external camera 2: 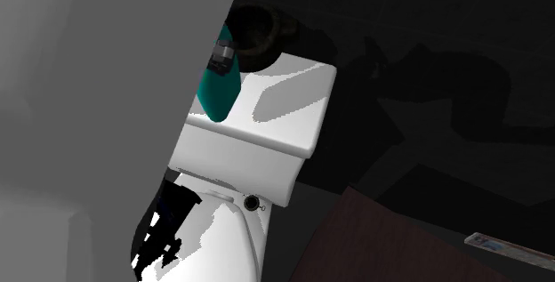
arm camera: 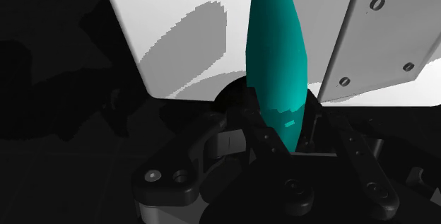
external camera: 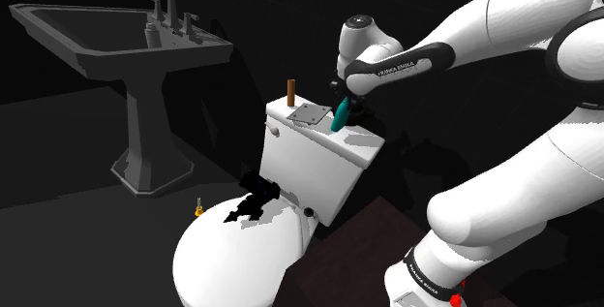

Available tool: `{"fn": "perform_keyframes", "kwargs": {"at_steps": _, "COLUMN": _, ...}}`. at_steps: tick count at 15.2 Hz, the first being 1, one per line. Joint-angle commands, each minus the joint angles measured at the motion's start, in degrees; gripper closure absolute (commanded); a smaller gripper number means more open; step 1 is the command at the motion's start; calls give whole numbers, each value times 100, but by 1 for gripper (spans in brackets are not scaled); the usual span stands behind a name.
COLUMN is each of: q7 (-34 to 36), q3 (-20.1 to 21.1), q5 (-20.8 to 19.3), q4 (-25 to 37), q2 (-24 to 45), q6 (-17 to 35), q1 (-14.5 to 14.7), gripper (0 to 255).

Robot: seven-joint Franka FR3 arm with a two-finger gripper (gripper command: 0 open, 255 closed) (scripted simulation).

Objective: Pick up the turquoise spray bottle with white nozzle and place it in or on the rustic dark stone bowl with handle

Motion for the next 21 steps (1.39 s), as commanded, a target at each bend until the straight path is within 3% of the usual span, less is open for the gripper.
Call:
{"fn": "perform_keyframes", "kwargs": {"at_steps": 1, "q7": -120, "q3": -18, "q5": 97, "q4": 61, "q2": -82, "q6": -111, "q1": 17, "gripper": 255}}
{"fn": "perform_keyframes", "kwargs": {"at_steps": 21, "q7": -1018, "q3": -114, "q5": 725, "q4": 1104, "q2": -529, "q6": -1399, "q1": 147, "gripper": 255}}
